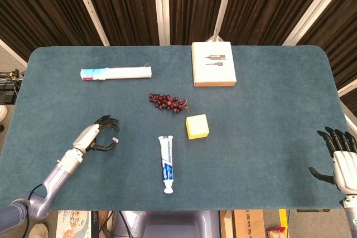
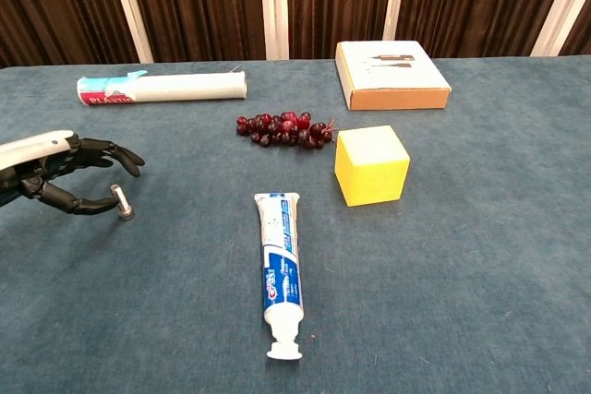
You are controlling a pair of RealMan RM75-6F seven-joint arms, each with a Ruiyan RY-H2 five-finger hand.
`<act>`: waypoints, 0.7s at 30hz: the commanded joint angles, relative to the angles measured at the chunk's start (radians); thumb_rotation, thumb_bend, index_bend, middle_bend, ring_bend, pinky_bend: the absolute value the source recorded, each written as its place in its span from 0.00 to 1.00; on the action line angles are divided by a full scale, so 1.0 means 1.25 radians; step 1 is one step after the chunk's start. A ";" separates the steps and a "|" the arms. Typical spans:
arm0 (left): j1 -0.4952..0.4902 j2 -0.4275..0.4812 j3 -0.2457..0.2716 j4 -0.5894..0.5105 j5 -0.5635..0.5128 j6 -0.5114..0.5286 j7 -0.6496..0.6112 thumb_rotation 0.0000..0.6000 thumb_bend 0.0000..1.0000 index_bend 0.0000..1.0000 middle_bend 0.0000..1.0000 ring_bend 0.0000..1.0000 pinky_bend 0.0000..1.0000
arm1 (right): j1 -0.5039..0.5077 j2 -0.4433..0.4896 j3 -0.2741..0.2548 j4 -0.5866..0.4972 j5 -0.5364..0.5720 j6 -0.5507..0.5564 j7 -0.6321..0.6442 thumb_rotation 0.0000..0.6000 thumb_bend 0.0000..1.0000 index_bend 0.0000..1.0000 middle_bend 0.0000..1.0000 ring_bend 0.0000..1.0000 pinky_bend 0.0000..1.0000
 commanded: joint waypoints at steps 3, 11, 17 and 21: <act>-0.001 0.021 0.011 -0.011 0.013 0.002 -0.006 1.00 0.39 0.11 0.06 0.00 0.00 | 0.000 -0.002 0.001 0.000 -0.001 0.003 0.000 1.00 0.15 0.16 0.11 0.08 0.00; 0.049 0.168 -0.031 -0.168 -0.006 0.146 0.238 1.00 0.38 0.09 0.04 0.00 0.00 | -0.001 -0.002 0.000 -0.005 -0.006 0.005 -0.001 1.00 0.15 0.16 0.11 0.08 0.00; 0.097 0.268 -0.058 -0.316 -0.111 0.185 0.506 1.00 0.38 0.10 0.05 0.00 0.00 | -0.001 0.000 0.000 -0.008 -0.007 0.006 0.001 1.00 0.15 0.16 0.11 0.08 0.00; 0.142 0.329 -0.059 -0.413 -0.173 0.232 0.648 1.00 0.38 0.10 0.04 0.00 0.00 | -0.002 0.002 -0.001 -0.011 -0.012 0.009 0.004 1.00 0.15 0.16 0.11 0.08 0.00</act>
